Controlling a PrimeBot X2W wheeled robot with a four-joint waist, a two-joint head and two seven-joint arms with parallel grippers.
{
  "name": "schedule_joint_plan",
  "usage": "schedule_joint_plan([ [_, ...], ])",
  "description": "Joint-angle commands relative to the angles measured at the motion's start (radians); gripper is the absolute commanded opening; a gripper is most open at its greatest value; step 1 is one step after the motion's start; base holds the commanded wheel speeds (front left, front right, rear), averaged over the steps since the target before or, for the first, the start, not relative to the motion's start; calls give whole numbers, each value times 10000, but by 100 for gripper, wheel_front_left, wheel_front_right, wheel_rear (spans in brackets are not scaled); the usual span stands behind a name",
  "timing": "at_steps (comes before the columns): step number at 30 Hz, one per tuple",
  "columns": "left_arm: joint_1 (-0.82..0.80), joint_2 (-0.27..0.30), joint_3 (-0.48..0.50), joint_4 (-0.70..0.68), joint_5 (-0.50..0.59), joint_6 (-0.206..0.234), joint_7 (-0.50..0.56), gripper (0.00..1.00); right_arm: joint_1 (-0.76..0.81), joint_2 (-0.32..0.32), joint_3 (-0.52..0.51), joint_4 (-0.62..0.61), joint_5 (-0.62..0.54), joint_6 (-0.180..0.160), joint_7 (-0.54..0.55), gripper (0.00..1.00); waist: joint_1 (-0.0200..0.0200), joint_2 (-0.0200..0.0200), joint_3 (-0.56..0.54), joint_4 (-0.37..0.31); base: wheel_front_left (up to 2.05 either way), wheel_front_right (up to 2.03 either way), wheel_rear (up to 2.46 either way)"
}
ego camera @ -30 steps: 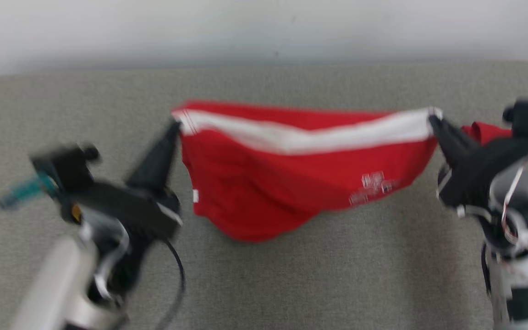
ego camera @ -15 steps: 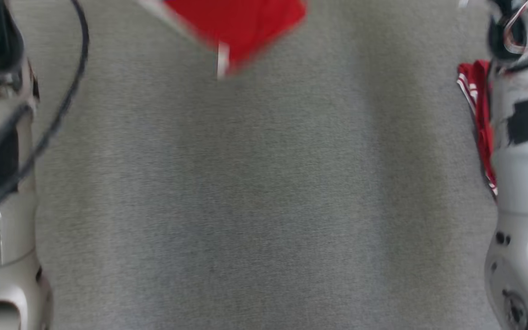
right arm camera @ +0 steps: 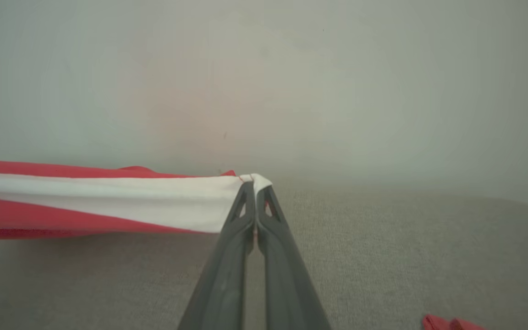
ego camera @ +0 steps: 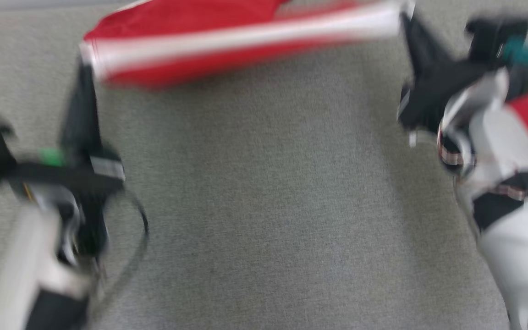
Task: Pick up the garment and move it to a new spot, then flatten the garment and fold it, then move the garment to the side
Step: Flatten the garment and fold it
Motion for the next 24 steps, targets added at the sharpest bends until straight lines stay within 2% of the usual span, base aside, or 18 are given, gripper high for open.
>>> schedule_joint_plan([
  [1,409,39,3,-93,-128,-53,-115,0,322,-115,124,-136,190,-24,57,0,-1,-1,-401,143,0,0,0],
  [8,3566,-62,-550,-491,-1202,-39,-621,0,3540,-1579,379,-2102,1791,-25,1111,0,-1,-1,-2033,497,0,0,0],
  [12,4898,-17,-972,-416,-1016,-41,-762,0,5500,-2153,69,-3415,2087,-27,2044,0,-1,-1,-2848,476,0,0,0],
  [18,6695,131,-1340,-700,-451,-43,-792,0,8502,-2221,-753,-5507,2906,-25,3801,0,-1,-1,-3695,560,0,0,0],
  [20,7128,239,-1491,-739,-41,-43,-798,0,9534,-2399,-1293,-6009,2743,-27,4427,0,-1,-1,-3916,646,0,0,0],
  [24,7739,700,-1983,-630,1102,172,-803,0,11501,-1992,-2281,-7256,2521,-28,5797,0,-1,-1,-4092,811,0,0,0],
])
